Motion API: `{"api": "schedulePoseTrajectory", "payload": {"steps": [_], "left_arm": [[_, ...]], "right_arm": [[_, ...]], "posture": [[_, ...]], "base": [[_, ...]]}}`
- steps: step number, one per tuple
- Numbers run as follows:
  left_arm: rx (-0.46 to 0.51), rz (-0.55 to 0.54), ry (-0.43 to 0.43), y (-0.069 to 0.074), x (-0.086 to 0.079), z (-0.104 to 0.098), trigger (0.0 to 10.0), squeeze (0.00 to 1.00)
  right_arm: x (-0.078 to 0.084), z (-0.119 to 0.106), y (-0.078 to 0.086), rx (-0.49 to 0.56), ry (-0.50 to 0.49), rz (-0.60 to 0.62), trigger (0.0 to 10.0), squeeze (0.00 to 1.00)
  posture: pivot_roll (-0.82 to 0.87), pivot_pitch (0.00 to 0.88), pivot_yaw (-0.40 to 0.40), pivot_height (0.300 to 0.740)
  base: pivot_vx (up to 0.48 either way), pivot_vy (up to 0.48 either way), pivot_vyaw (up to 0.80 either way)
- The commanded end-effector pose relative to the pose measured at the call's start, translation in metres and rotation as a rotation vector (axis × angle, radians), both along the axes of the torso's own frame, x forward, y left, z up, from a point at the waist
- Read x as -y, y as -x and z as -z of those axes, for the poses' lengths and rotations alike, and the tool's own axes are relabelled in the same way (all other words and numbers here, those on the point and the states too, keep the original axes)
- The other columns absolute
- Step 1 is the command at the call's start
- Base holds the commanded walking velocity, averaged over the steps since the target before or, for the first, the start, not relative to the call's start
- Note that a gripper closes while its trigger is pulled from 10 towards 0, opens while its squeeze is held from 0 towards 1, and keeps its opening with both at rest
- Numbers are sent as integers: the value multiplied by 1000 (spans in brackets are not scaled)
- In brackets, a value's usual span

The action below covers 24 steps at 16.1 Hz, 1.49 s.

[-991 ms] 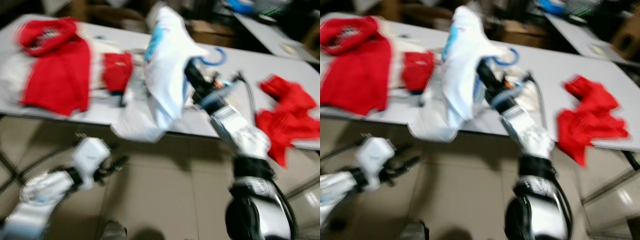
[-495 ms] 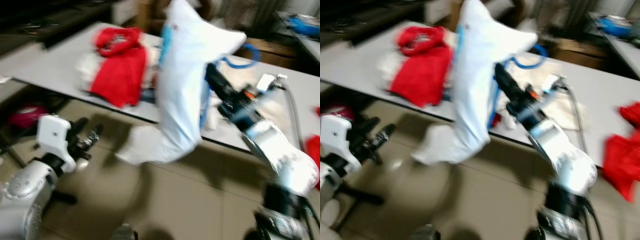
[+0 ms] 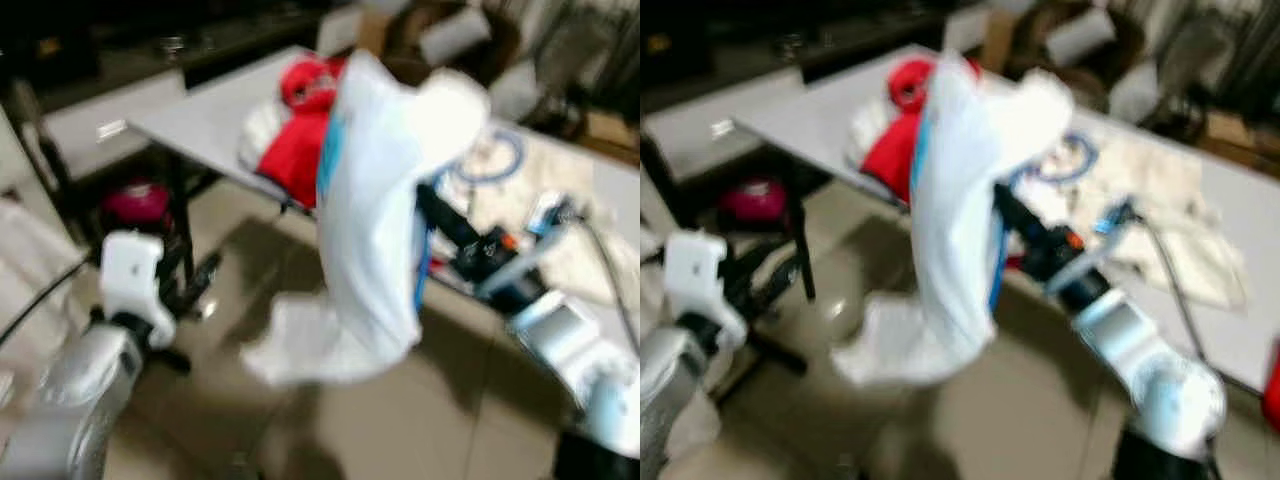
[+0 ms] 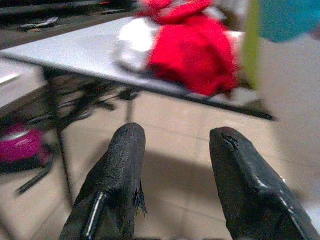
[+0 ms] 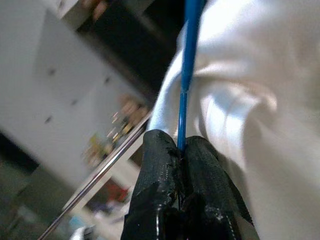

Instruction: Hang hanger

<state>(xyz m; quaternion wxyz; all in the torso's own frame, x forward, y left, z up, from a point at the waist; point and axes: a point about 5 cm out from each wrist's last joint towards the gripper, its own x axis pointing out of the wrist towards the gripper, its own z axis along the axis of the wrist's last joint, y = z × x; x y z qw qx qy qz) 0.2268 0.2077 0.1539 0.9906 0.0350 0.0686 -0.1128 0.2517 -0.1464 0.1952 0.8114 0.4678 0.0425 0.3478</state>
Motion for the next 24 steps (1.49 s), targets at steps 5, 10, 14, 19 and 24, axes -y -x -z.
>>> {"api": "schedulePoseTrajectory", "payload": {"steps": [5,10,14,19,24], "left_arm": [[28,-114,-51,-10,-3,4,10000,0],[89,-100,-20,-14,-1,0,10000,0],[4,-23,-78,-10,7,13,10000,0],[-3,19,-133,-9,7,14,10000,0],[-2,35,-135,-11,9,15,10000,0]], "right_arm": [[-7,14,7,-30,83,-32,10000,0],[-1,23,9,-37,156,18,10000,0],[-3,40,6,-96,208,-4,10000,0],[-6,51,9,-78,251,-36,10000,0],[-5,56,5,-69,285,-22,10000,0]], "posture": [[46,0,-119,740],[15,0,-106,740],[34,0,-123,740],[44,0,-111,740],[53,0,-126,740]], "base": [[0,0,775],[0,0,775],[0,0,775],[0,0,781],[0,0,781]]}}
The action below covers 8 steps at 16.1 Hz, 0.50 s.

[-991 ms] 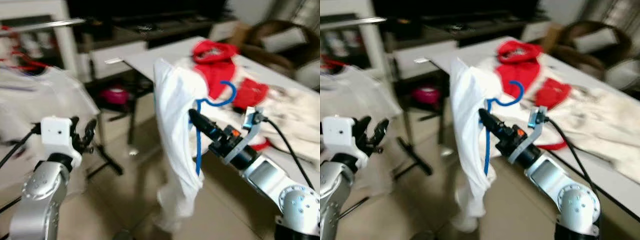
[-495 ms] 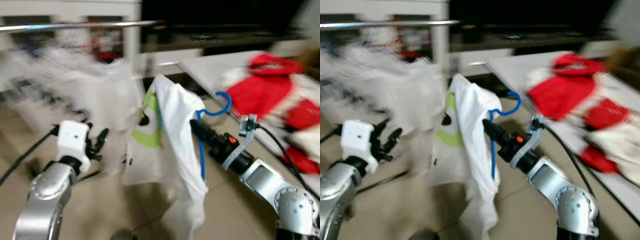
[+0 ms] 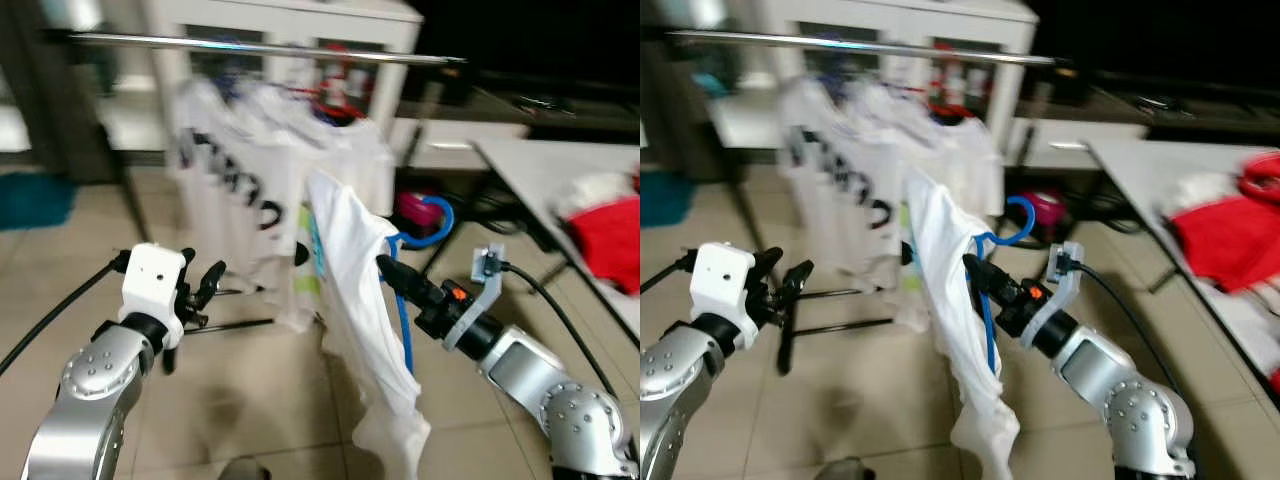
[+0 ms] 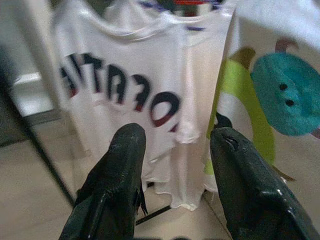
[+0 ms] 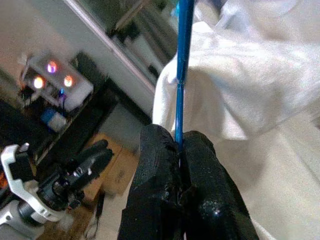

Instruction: Hang hanger

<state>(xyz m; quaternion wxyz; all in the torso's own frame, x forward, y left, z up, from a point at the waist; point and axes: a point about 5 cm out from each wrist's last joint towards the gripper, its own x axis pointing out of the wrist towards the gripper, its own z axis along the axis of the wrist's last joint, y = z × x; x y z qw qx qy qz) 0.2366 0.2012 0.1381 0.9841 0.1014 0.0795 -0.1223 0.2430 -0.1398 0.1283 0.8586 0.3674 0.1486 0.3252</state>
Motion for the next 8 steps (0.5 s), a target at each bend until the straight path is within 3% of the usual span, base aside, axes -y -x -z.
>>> {"api": "schedulePoseTrajectory", "payload": {"steps": [1,5,8], "left_arm": [[5,3,1,-1,2,0,10000,0],[7,0,-38,-3,3,0,10000,0],[-4,21,-53,-3,7,1,10000,0]], "right_arm": [[2,-9,-6,59,24,9,10000,0],[1,-2,-18,27,88,94,10000,0],[-12,-3,-20,58,120,72,10000,0]], "posture": [[53,0,-126,740],[50,0,-118,740],[31,0,-98,740]], "base": [[0,0,781],[0,0,781],[0,-480,783]]}}
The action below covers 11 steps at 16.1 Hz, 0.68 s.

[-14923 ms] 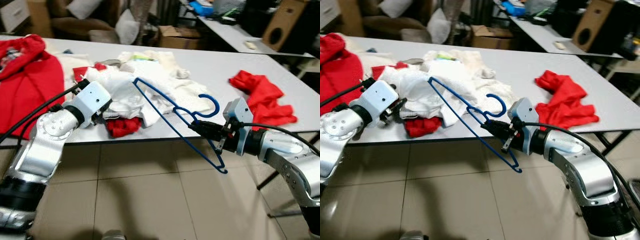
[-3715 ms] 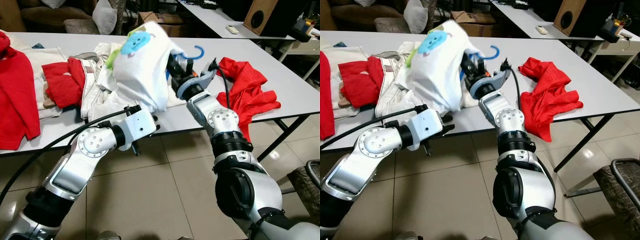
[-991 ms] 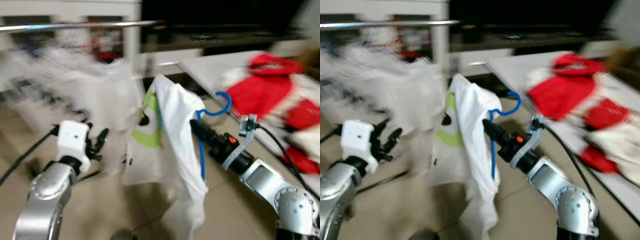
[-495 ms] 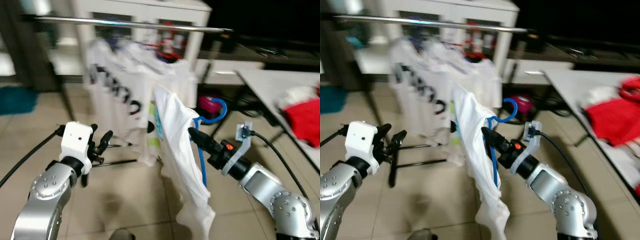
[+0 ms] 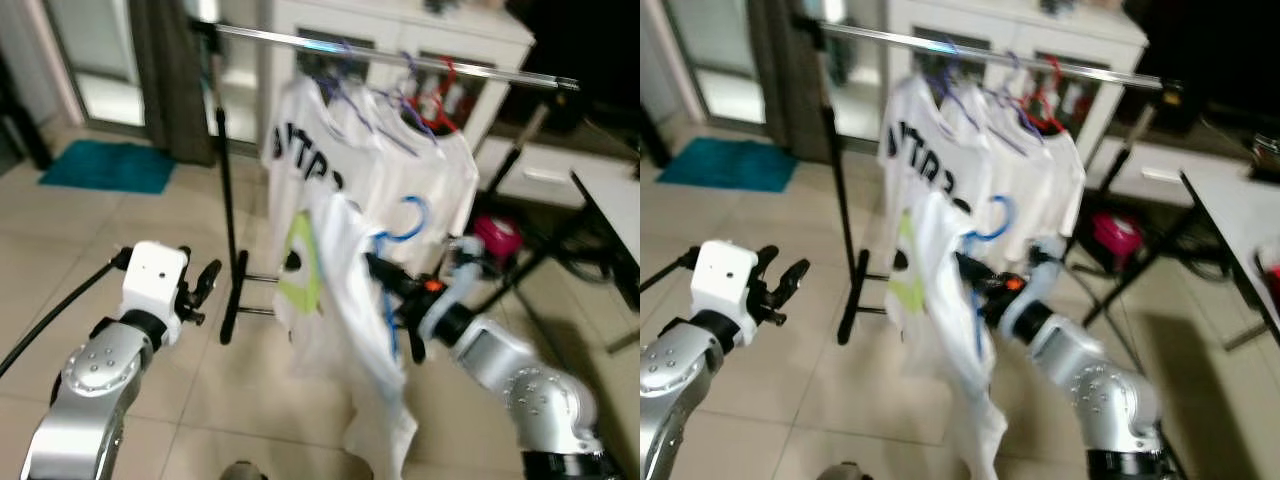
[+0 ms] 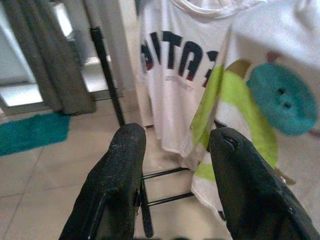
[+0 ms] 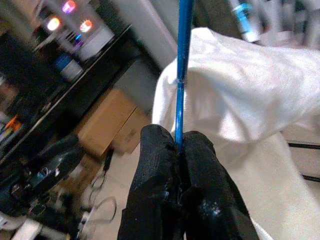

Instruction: Hang hanger

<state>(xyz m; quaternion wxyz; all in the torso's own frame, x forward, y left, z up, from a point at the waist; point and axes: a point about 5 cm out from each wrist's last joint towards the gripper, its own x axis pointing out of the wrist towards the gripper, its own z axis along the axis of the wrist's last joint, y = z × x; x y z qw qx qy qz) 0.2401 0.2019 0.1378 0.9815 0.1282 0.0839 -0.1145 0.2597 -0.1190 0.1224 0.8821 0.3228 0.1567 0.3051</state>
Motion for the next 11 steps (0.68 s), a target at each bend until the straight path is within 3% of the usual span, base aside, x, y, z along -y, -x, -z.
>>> {"api": "schedulePoseTrajectory", "payload": {"steps": [1,3,4,7,8,9,11], "left_arm": [[-4,34,0,0,8,1,10000,0],[3,25,2,-4,7,-1,10000,0],[10,26,2,-6,7,-2,10000,0],[-16,71,20,-14,12,-1,10000,0],[-19,138,34,-17,17,-3,10000,1000],[2,164,46,-24,22,-7,10000,1000],[-12,315,108,-34,43,-10,10000,1000]], "right_arm": [[6,-11,-5,62,26,39,10000,0],[2,-17,-9,107,83,15,10000,0],[0,-18,-11,120,98,8,10000,0],[-5,-25,-19,164,142,18,10000,0],[-9,-27,-21,179,145,23,10000,0],[-15,-30,-23,200,146,20,10000,0],[-22,-39,-27,241,161,31,10000,0]], "posture": [[28,0,-98,740],[26,0,-93,740],[24,0,-92,740],[51,0,-107,740],[58,0,-111,740],[59,0,-110,740],[48,0,-108,740]], "base": [[0,-480,794],[0,-480,794],[0,-424,0],[0,0,0],[0,0,0],[0,0,0],[0,0,0]]}}
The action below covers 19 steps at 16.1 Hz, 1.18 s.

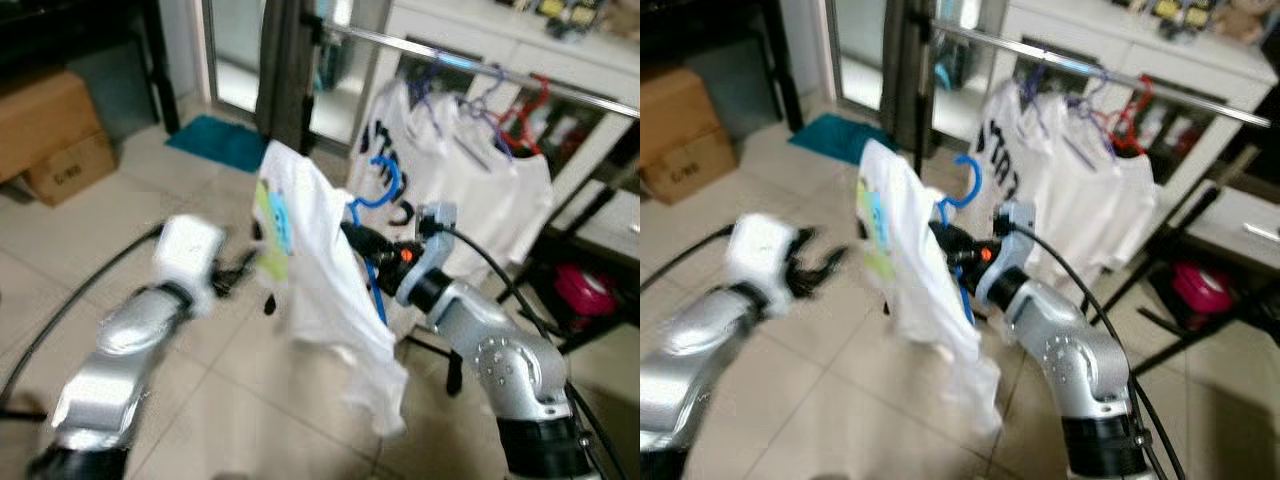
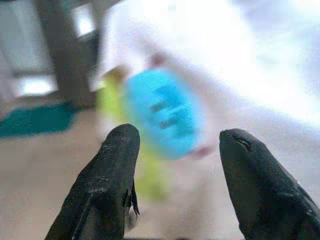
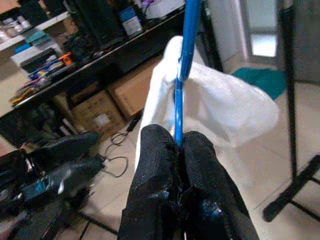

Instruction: Hang hanger

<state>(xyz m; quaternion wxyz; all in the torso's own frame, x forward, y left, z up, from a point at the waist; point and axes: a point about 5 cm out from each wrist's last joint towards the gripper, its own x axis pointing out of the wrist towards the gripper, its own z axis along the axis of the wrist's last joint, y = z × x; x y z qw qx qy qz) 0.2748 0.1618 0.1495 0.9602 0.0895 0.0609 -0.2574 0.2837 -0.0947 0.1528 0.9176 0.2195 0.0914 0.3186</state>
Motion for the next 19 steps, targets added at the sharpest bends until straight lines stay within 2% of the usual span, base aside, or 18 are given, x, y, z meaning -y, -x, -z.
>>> {"api": "schedulePoseTrajectory", "payload": {"steps": [1,3,4,9,10,11,12,15,19], "left_arm": [[-11,59,20,-2,8,1,10000,1000],[18,117,63,-17,26,-7,10000,1000],[24,129,76,-22,29,-9,10000,0],[20,233,94,-26,40,-12,10000,0],[23,259,102,-25,43,-12,9216,0],[20,287,112,-24,47,-12,1843,0],[21,278,108,-27,48,-10,0,0],[20,225,82,-38,42,-7,0,0],[17,273,82,-43,45,-6,0,0]], "right_arm": [[0,-11,-5,53,8,24,10000,0],[-5,-17,-11,85,56,29,10000,0],[-7,-18,-12,94,68,26,10000,0],[-12,-22,-13,115,71,0,10000,0],[-13,-22,-13,118,72,-4,10000,0],[-14,-23,-13,122,75,-13,10000,0],[-15,-22,-13,124,78,-24,10000,0],[-17,-24,-11,137,76,-47,10000,0],[-17,-27,-12,146,70,-58,10000,0]], "posture": [[48,0,-108,740],[41,0,-111,740],[41,0,-111,740],[40,0,-117,740],[40,0,-117,740],[42,0,-124,740],[40,0,-126,740],[33,0,-130,740],[26,0,-131,740]], "base": [[0,0,0],[0,0,0],[0,0,0],[0,0,0],[0,0,0],[0,0,0],[0,0,0],[0,0,0],[0,0,0]]}}
